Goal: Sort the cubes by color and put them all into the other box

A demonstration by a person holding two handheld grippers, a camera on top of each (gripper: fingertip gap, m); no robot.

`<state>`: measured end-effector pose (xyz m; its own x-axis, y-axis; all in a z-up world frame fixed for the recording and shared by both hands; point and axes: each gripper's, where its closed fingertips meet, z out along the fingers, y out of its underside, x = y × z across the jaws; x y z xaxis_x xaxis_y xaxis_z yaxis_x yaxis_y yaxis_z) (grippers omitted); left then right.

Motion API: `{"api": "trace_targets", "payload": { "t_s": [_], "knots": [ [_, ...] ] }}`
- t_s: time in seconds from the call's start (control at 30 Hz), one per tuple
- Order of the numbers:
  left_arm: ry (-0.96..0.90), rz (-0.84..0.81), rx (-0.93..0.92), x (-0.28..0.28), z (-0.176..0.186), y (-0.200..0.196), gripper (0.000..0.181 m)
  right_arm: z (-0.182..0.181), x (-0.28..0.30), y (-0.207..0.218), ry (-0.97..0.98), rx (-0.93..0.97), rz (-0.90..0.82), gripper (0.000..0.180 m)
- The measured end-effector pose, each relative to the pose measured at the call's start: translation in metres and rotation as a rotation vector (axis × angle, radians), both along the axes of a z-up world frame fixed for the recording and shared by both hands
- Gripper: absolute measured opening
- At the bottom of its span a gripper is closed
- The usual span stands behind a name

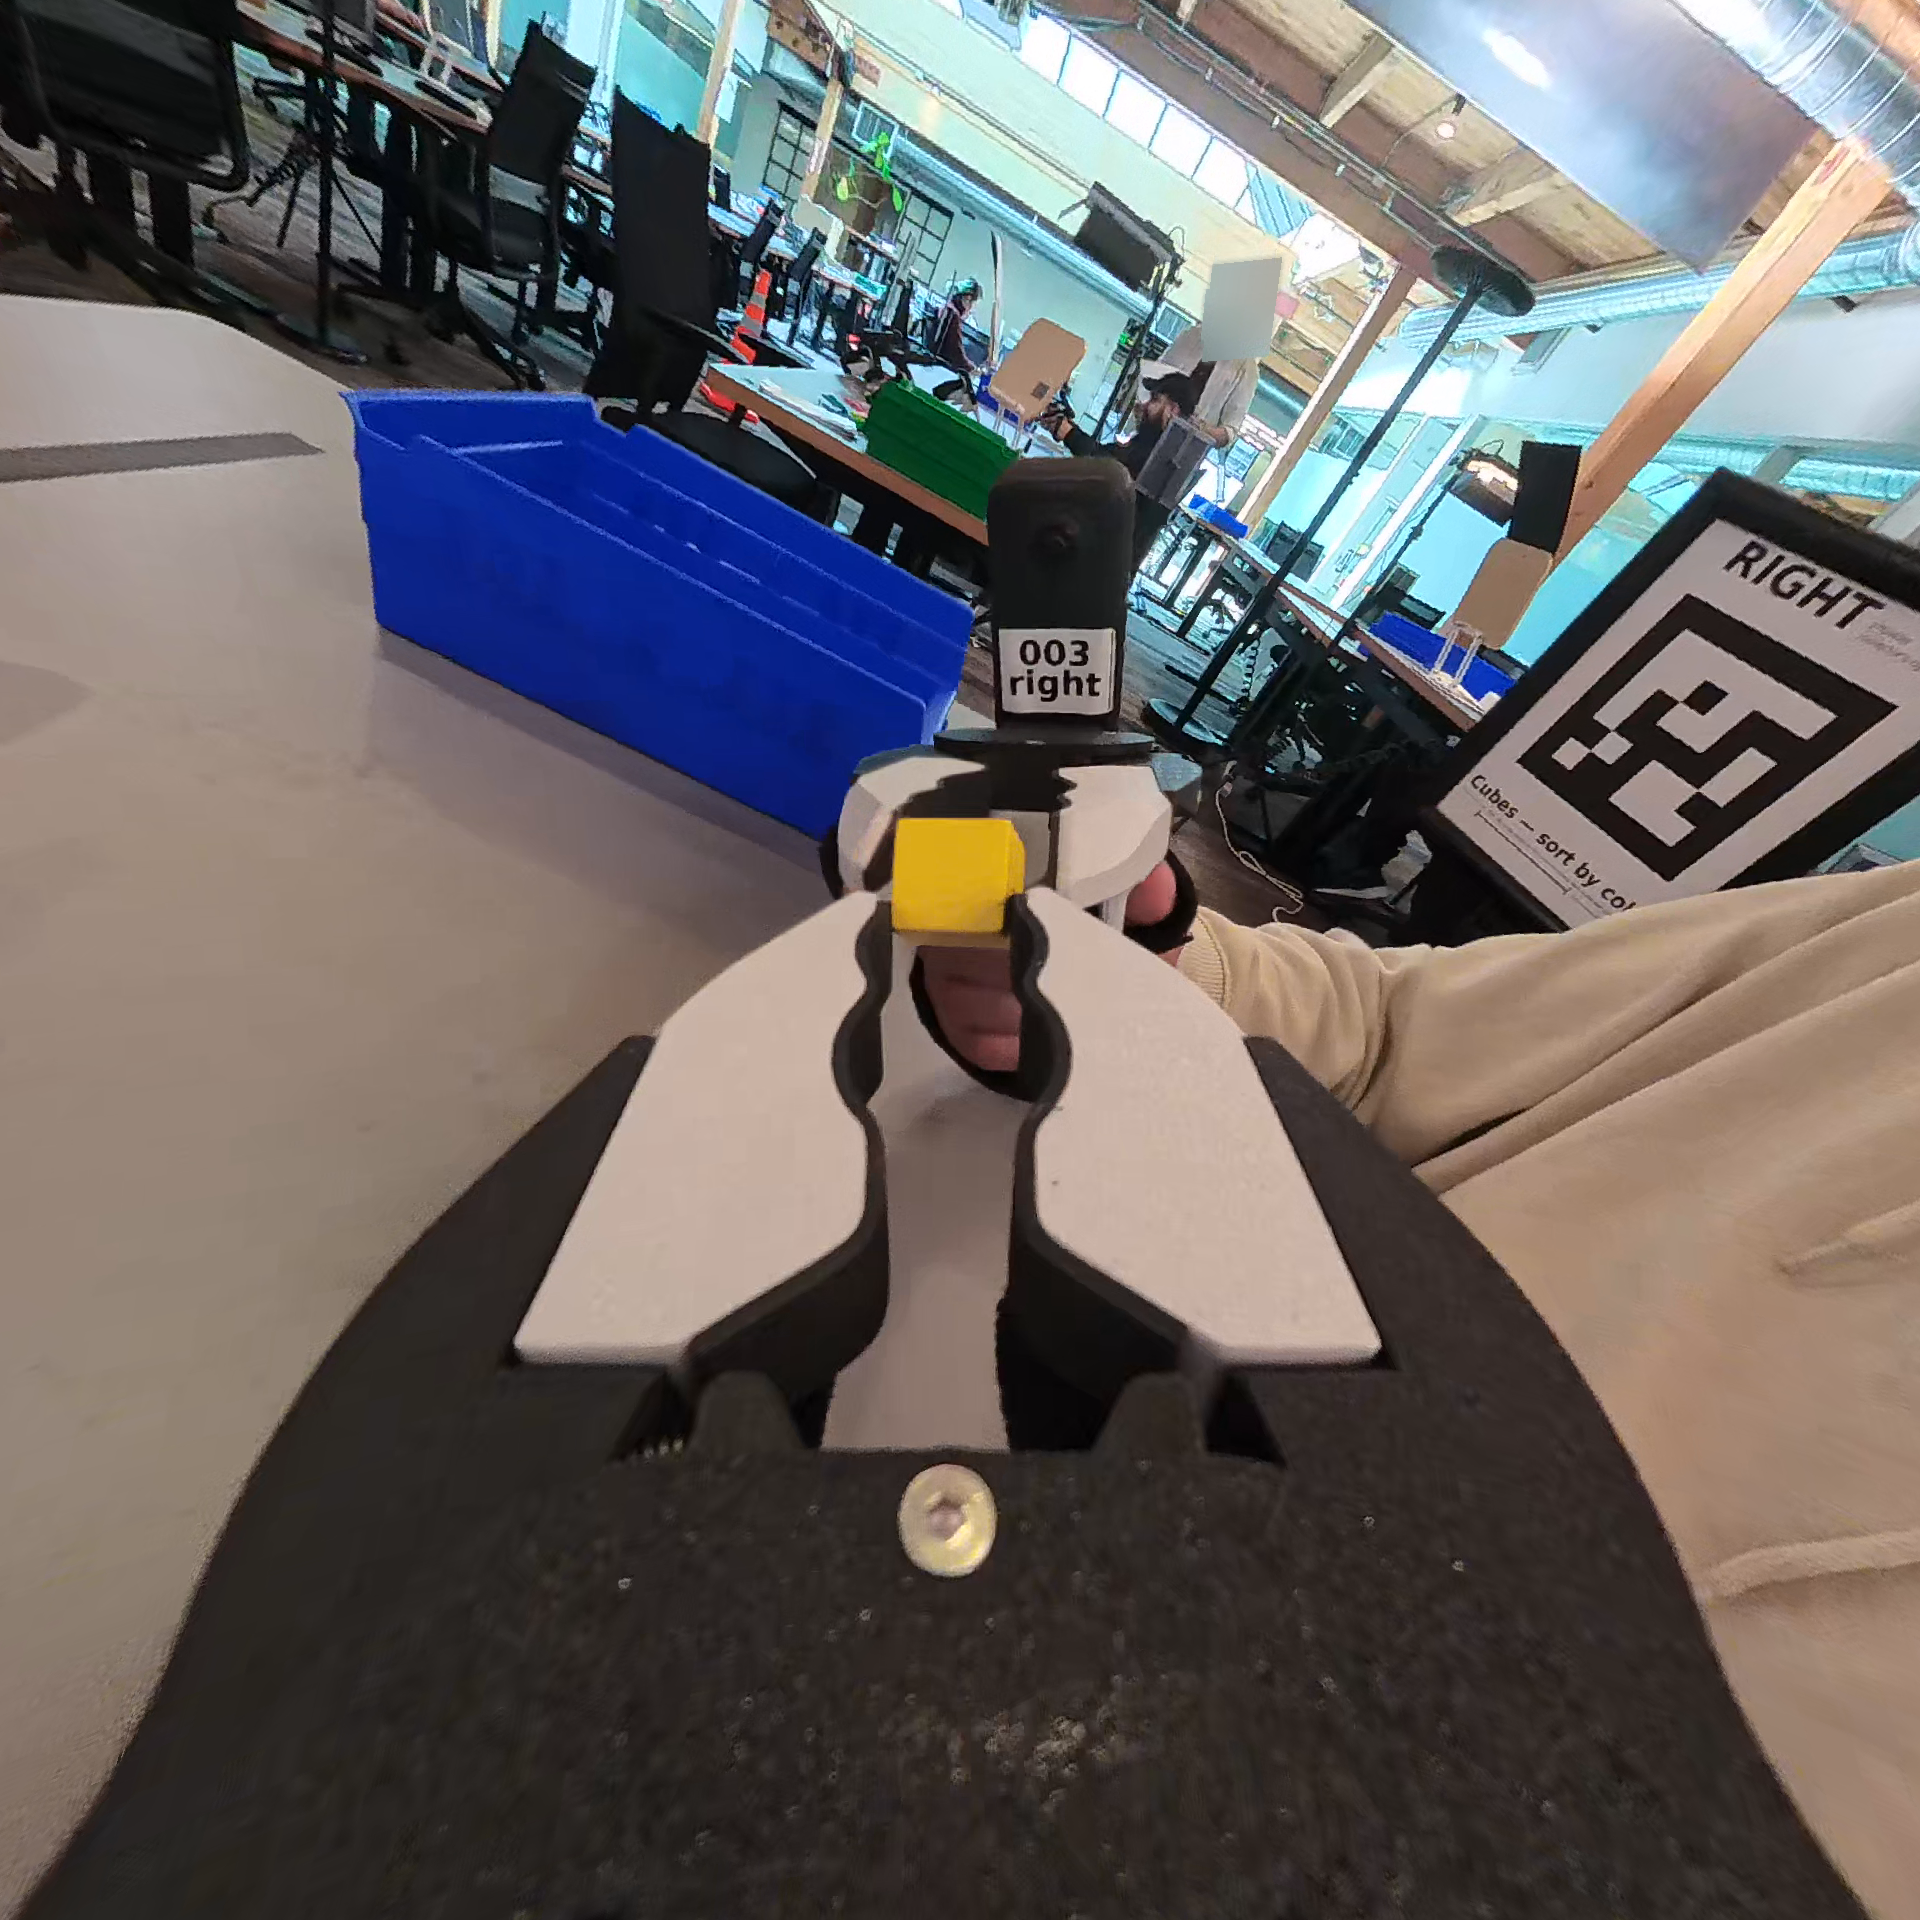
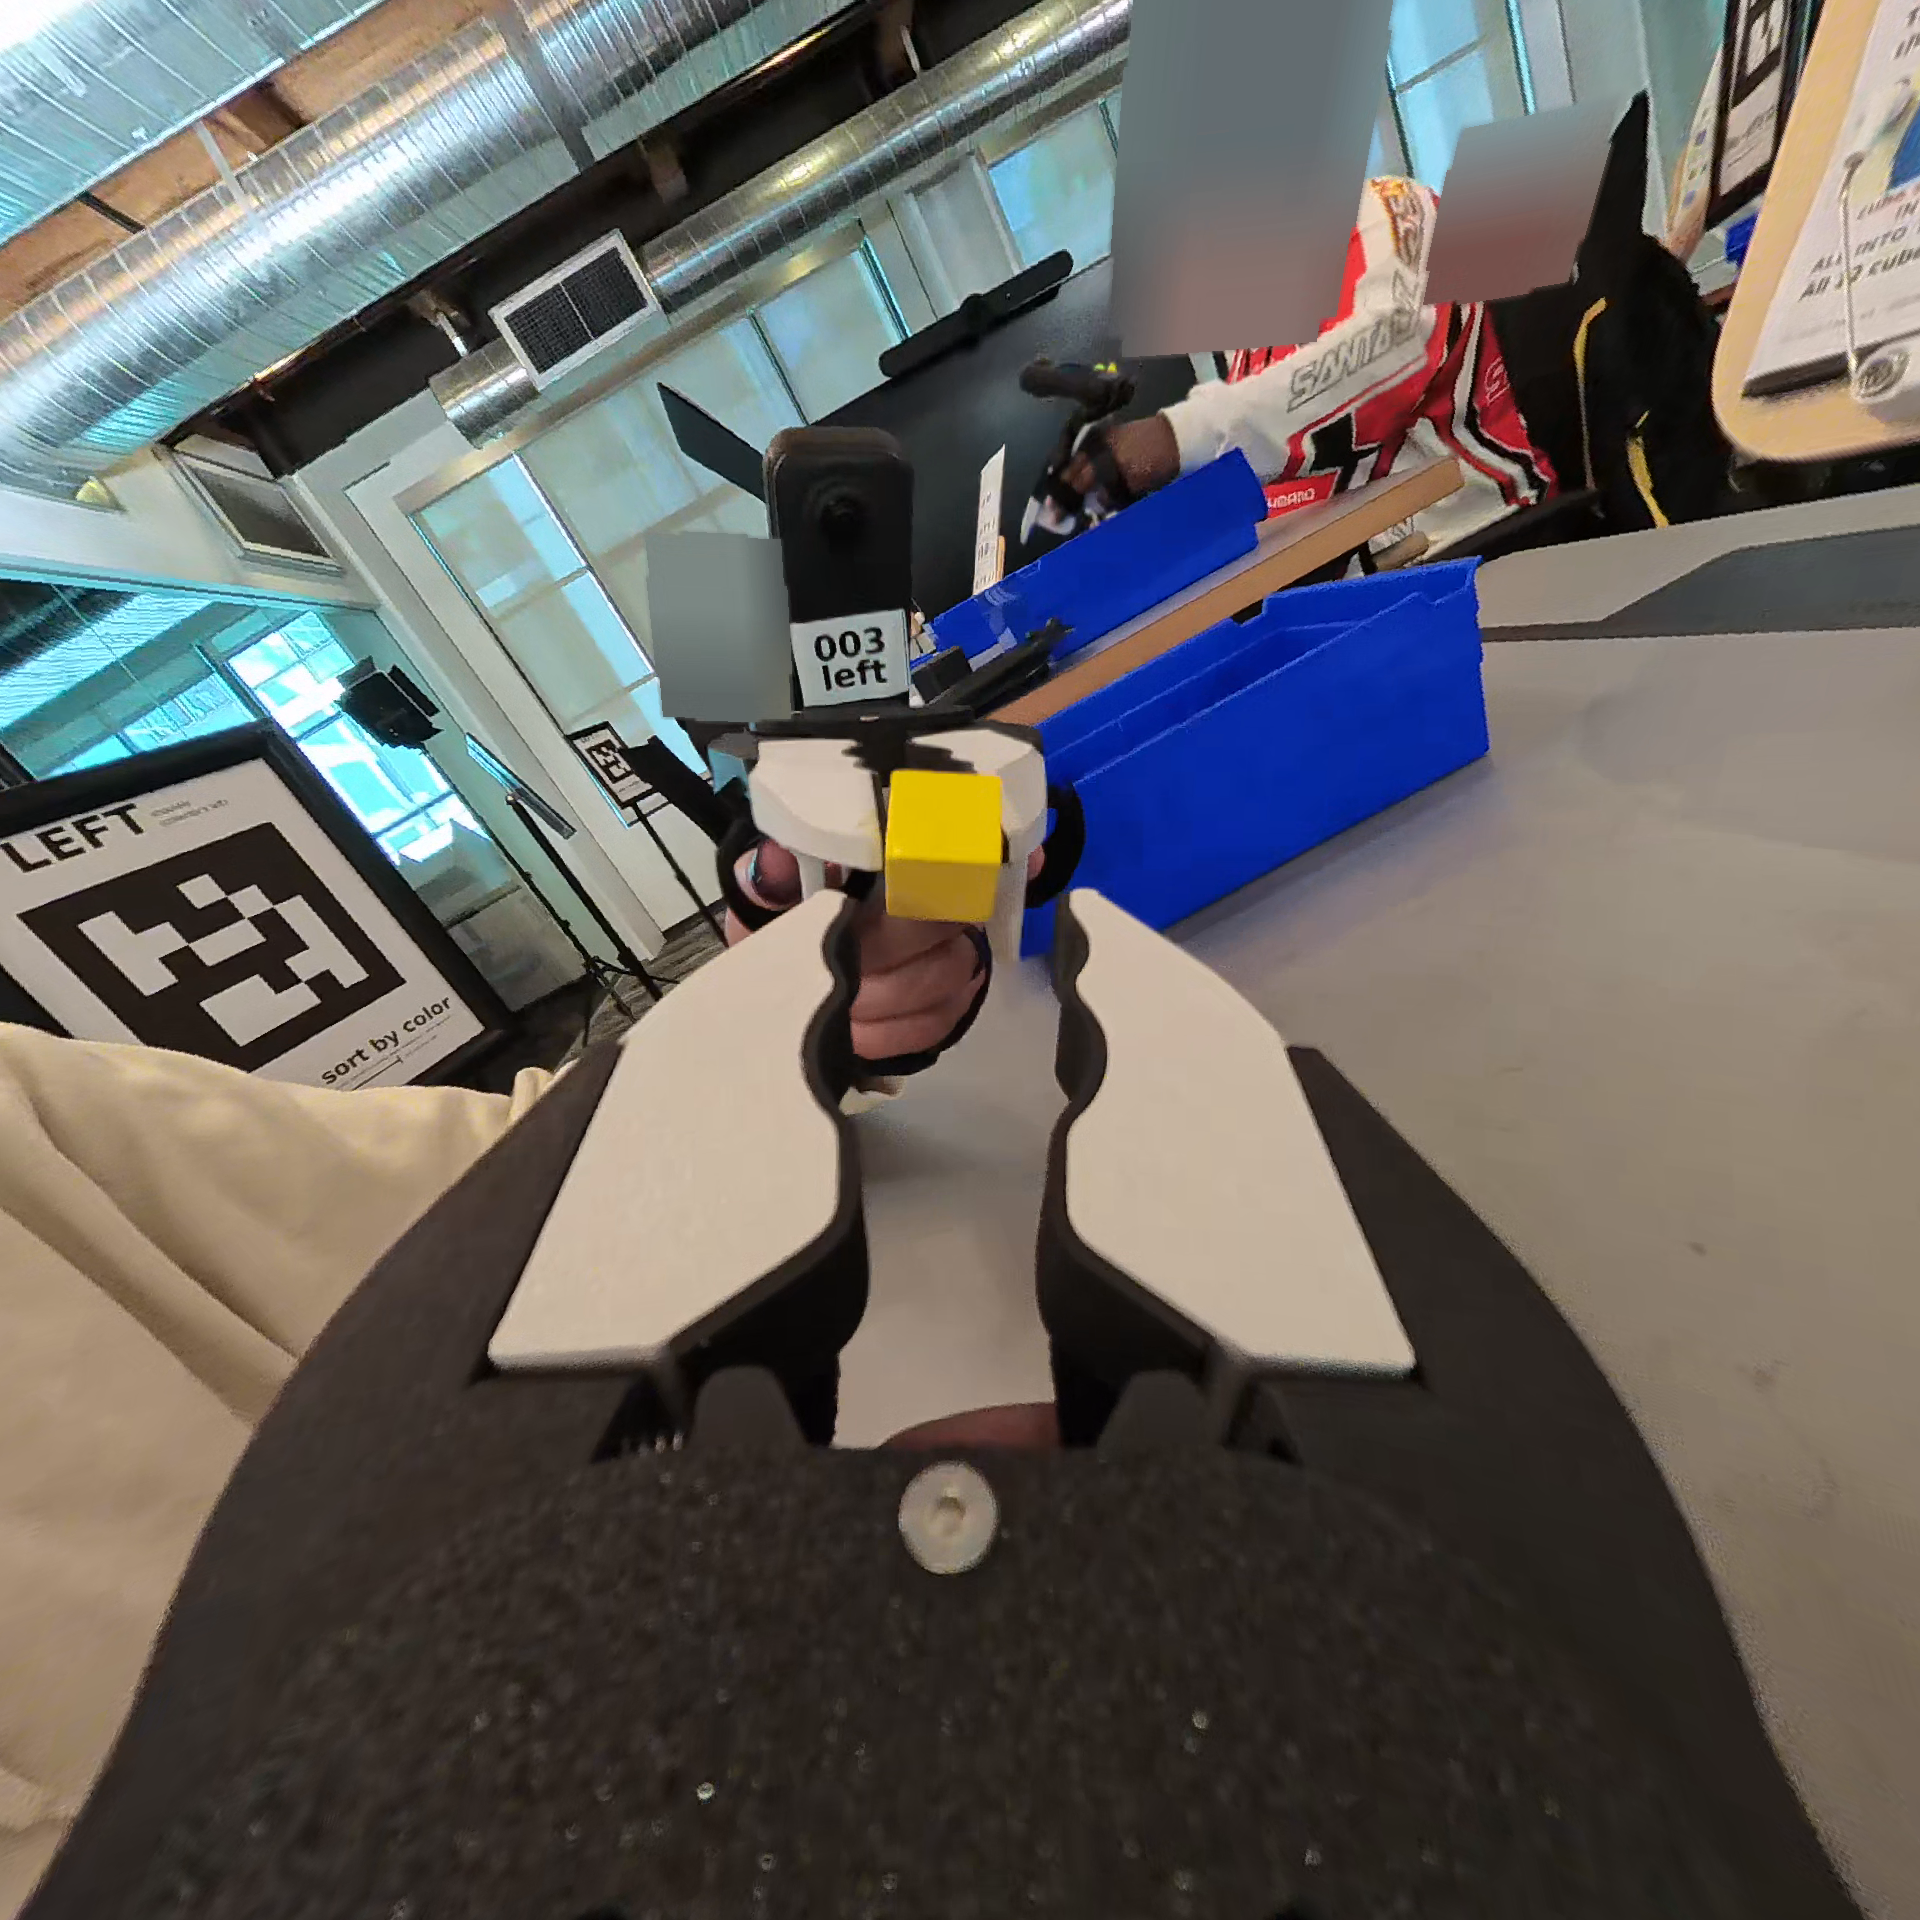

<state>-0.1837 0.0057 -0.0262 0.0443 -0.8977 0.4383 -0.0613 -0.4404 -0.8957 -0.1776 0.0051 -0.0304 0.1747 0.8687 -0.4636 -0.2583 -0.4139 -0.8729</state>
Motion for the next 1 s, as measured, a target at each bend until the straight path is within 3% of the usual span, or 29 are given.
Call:
{"api": "trace_targets", "payload": {
  "t_s": [0.27,0.3,0.37,0.43,0.5,0.6,0.67,0.87,1.0],
  "knots": [
    [0.021,-0.021,-0.016,0.012,-0.013,-0.008,0.022,-0.006,0.001,-0.004,0.010,-0.004,0.051,0.021],
    [0.028,-0.027,-0.020,0.011,-0.014,-0.010,0.027,-0.006,0.001,-0.005,0.002,-0.005,0.055,0.021],
    [0.028,-0.026,-0.026,0.004,-0.011,-0.017,0.063,-0.004,0.004,-0.004,0.009,0.002,0.035,0.021],
    [0.046,0.044,0.009,-0.011,-0.008,-0.021,0.073,-0.004,0.007,-0.007,-0.004,0.011,0.036,0.021],
    [0.124,0.228,0.096,-0.035,-0.017,-0.013,0.081,-0.005,0.013,-0.009,-0.019,0.030,0.013,0.021],
    [0.269,0.567,0.198,-0.080,-0.045,0.002,0.076,-0.009,0.026,-0.013,-0.062,0.055,-0.047,0.021],
    [0.278,0.658,0.184,-0.097,-0.060,-0.003,0.072,-0.015,0.036,-0.016,-0.095,0.066,-0.101,0.021],
    [0.270,0.599,0.107,-0.096,-0.078,-0.012,0.072,-0.004,0.060,-0.026,-0.145,0.099,-0.206,0.022],
    [0.285,0.574,0.132,-0.093,-0.081,-0.014,0.072,0.047,0.144,-0.014,-0.265,0.223,-0.461,0.021]
  ]
}}
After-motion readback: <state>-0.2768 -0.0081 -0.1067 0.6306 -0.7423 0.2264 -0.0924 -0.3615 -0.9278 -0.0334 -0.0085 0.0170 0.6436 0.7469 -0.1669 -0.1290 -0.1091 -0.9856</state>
